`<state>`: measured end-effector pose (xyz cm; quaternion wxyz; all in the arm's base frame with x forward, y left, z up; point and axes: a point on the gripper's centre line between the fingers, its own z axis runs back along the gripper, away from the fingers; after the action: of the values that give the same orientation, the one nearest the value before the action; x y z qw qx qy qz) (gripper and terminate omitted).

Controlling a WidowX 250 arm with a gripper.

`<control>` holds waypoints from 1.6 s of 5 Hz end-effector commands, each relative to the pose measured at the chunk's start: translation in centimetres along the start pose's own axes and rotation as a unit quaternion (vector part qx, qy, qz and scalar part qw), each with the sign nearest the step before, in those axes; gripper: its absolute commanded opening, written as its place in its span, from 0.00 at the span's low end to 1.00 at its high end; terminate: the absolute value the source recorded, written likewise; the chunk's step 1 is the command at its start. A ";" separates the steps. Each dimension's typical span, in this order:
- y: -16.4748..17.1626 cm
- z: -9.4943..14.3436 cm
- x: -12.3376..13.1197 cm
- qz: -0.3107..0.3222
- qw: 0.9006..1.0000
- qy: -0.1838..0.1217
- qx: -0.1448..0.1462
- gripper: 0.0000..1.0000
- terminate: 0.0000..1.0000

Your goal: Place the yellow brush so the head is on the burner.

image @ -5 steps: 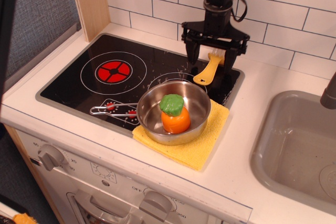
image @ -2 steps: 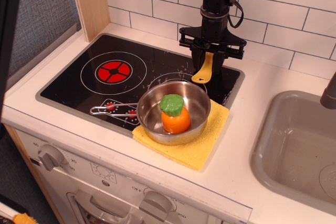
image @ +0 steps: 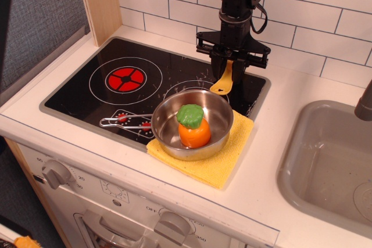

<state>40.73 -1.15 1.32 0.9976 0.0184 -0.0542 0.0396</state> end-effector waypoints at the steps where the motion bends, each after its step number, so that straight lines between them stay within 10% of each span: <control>1: 2.3 8.8 -0.9 0.023 0.996 -0.080 -0.023 0.00 0.00; 4: 14.2 8.7 -6.6 0.048 0.996 -0.077 0.010 0.00 0.00; 8: 16.8 3.1 -9.3 -0.031 0.997 -0.058 0.038 0.00 0.00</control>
<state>29.45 13.87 2.79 0.9942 0.0517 -0.0943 0.0050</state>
